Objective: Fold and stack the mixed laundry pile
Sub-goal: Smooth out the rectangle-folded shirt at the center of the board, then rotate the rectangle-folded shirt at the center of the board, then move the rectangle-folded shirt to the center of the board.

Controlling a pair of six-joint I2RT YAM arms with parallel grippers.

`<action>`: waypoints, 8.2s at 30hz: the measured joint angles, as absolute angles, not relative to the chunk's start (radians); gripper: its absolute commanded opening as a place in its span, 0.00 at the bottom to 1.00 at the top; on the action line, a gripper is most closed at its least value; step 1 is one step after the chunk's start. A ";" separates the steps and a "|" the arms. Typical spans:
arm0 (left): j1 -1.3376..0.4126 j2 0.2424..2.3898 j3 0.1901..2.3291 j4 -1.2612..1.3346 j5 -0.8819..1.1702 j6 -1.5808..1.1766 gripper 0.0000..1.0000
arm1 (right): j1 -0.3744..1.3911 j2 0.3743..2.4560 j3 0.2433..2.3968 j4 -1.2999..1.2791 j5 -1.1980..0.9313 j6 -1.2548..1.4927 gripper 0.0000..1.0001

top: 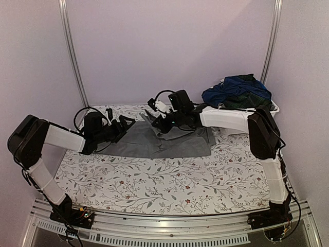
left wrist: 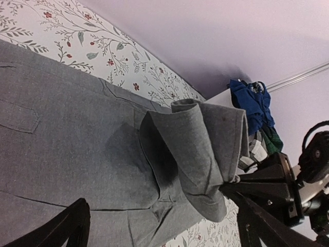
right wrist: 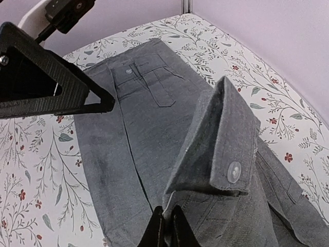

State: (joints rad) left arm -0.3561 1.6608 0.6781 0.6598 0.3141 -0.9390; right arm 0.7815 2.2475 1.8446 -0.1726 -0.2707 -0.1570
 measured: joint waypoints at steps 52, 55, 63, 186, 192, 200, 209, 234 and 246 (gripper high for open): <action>-0.461 2.135 1.031 0.630 0.392 -1.055 0.36 | 0.590 2.099 1.367 -0.104 -0.183 0.035 0.41; -0.462 2.140 1.052 0.630 0.399 -1.057 0.19 | 0.589 2.093 1.341 -0.104 -0.165 0.043 0.41; -0.451 2.129 1.074 0.587 0.414 -1.016 0.00 | 0.584 2.028 1.261 -0.103 -0.135 0.057 0.41; -0.659 1.829 1.009 -0.326 -0.109 -0.423 0.23 | 0.686 2.255 1.584 -0.242 -0.033 0.096 0.34; -0.804 1.809 0.972 -0.274 -0.094 -0.514 0.24 | 0.658 2.344 1.711 -0.236 0.009 0.035 0.31; -0.826 1.755 0.931 -0.246 0.000 -0.594 0.36 | 0.647 2.441 1.864 -0.245 -0.025 -0.075 0.36; -0.612 1.679 0.920 -0.159 0.064 -0.578 0.36 | 0.646 2.192 1.559 -0.227 -0.098 -0.048 0.41; -0.445 2.080 1.263 -0.075 0.165 -0.494 0.39 | 0.627 2.313 1.609 -0.097 -0.287 0.117 0.40; -0.437 1.600 0.997 -0.050 0.144 -0.476 1.00 | 0.606 2.029 1.378 -0.172 -0.335 0.138 0.54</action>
State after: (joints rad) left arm -0.4374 1.5997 0.9966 -0.0502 0.1436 -0.4755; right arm 0.6060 2.0293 1.3785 -0.1719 -0.3351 0.1379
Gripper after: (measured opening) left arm 0.992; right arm 0.539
